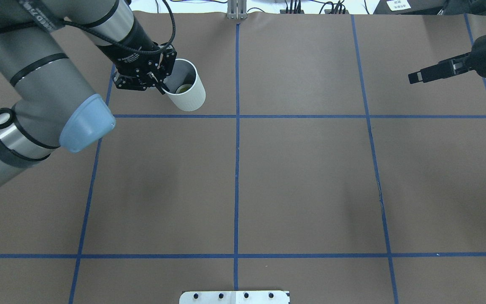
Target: Left arm hands cup to right arm to dump lemon
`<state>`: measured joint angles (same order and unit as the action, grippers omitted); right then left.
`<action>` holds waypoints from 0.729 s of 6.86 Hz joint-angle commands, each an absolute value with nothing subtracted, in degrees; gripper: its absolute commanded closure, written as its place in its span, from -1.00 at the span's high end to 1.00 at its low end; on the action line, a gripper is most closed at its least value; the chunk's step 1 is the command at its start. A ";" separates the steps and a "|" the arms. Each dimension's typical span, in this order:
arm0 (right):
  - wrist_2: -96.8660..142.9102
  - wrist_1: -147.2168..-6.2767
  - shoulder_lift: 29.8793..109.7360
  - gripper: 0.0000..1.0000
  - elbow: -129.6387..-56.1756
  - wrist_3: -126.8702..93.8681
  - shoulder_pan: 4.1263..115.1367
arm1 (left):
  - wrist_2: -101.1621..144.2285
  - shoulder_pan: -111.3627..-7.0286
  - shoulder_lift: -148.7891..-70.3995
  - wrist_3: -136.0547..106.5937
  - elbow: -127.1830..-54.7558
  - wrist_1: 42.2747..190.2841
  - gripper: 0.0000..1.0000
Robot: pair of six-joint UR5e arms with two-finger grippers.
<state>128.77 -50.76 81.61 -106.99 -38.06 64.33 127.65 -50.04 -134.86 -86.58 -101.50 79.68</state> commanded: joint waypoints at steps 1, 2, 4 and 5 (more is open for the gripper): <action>115.56 -36.88 81.39 1.00 -107.22 -44.10 56.56 | 127.97 -49.92 -142.52 -87.10 -93.30 79.54 -1.00; 114.53 -34.91 80.43 1.00 -107.49 -49.25 54.34 | 128.06 -49.83 -145.08 -87.10 -90.03 79.63 -1.00; 112.00 -33.93 74.47 0.97 -107.40 -49.14 52.31 | 130.06 -49.83 -148.70 -90.68 -85.36 79.72 -1.00; 103.88 -33.40 72.53 0.89 -107.58 -49.13 47.42 | 132.08 -49.83 -149.23 -94.27 -84.82 79.80 -1.00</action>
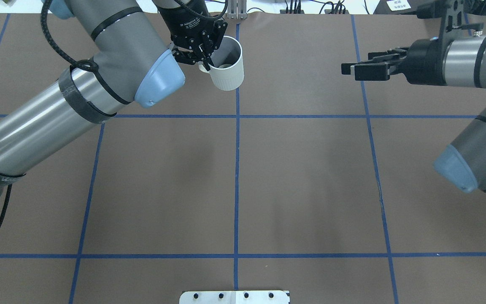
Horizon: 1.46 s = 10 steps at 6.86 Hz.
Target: Left arm hands cup to right arm to dump lemon
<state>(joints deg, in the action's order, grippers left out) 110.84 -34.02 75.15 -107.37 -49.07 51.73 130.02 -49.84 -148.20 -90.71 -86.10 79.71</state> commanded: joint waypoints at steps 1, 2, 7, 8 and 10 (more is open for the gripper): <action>90.31 -30.61 72.25 0.85 -107.93 -48.96 40.33 | 133.49 -49.83 -150.20 -98.40 -84.47 79.80 -1.00; 75.99 -30.33 72.07 0.90 -107.93 -46.95 32.08 | 135.16 -49.83 -151.68 -102.09 -83.51 79.72 -1.00; 54.78 -30.41 67.24 0.95 -107.14 -38.08 19.60 | 136.58 -48.96 -154.51 -112.74 -83.05 79.63 -1.00; 54.50 -30.41 67.06 0.95 -107.05 -37.19 19.60 | 136.67 -48.78 -154.51 -113.89 -83.75 78.41 -1.00; 51.34 -30.67 67.06 0.95 -106.96 -34.64 19.60 | 136.67 -48.78 -155.21 -114.08 -84.29 76.21 -1.00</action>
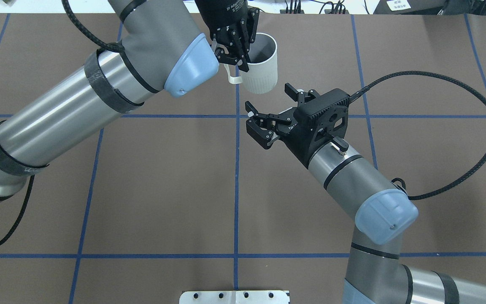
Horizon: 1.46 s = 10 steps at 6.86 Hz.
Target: Left arm hands cup to right arm to dump lemon
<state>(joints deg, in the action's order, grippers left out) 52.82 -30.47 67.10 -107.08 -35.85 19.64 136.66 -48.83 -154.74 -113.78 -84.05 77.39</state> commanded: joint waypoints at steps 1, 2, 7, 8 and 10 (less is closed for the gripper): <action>51.24 -30.93 67.06 0.95 -106.70 -34.72 19.69 | 136.67 -48.34 -155.48 -115.21 -84.29 76.20 -1.00; 50.46 -31.02 67.06 0.95 -106.61 -34.72 19.69 | 136.67 -48.25 -156.09 -115.66 -84.29 75.85 -1.00; 48.25 -31.11 66.80 0.96 -106.00 -34.72 20.57 | 136.14 -45.09 -156.35 -117.86 -87.80 72.51 -1.00; 48.25 -31.11 66.54 0.96 -106.00 -34.63 20.57 | 136.14 -44.83 -156.62 -118.64 -87.80 72.51 -1.00; 48.25 -31.03 66.62 0.95 -105.56 -34.63 20.48 | 136.14 -44.12 -156.97 -118.92 -87.80 72.51 -1.00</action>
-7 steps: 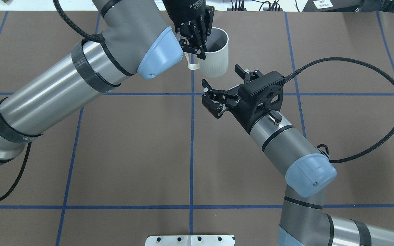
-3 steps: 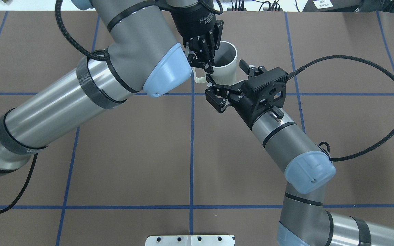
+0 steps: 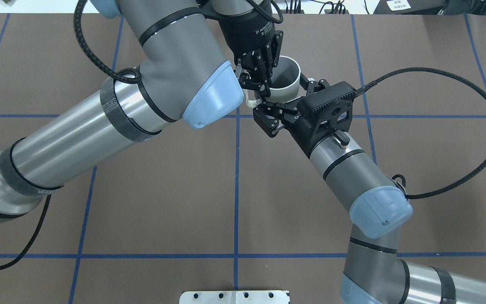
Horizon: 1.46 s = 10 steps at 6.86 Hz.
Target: Left arm hands cup to right arm to dump lemon
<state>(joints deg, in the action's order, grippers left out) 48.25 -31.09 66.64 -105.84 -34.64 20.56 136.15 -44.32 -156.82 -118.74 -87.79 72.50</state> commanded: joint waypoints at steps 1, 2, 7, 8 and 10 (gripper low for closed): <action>48.25 -31.03 66.53 0.77 -105.47 -34.72 20.48 | 136.14 -44.12 -156.97 -118.92 -87.89 72.51 -1.00; 48.34 -31.03 66.53 0.52 -105.38 -34.63 20.39 | 136.23 -44.12 -157.23 -118.92 -87.98 72.42 -1.00; 48.16 -30.67 65.92 -0.10 -105.38 -40.14 20.39 | 136.32 -49.37 -156.53 -118.48 -93.78 72.42 1.00; 48.08 -30.59 66.27 -0.10 -105.21 -40.60 21.00 | 136.32 -49.74 -156.53 -118.13 -93.78 72.42 1.00; 43.88 -30.06 67.32 -0.27 -105.21 -54.83 21.27 | 135.97 -51.06 -155.92 -116.64 -93.43 72.51 1.00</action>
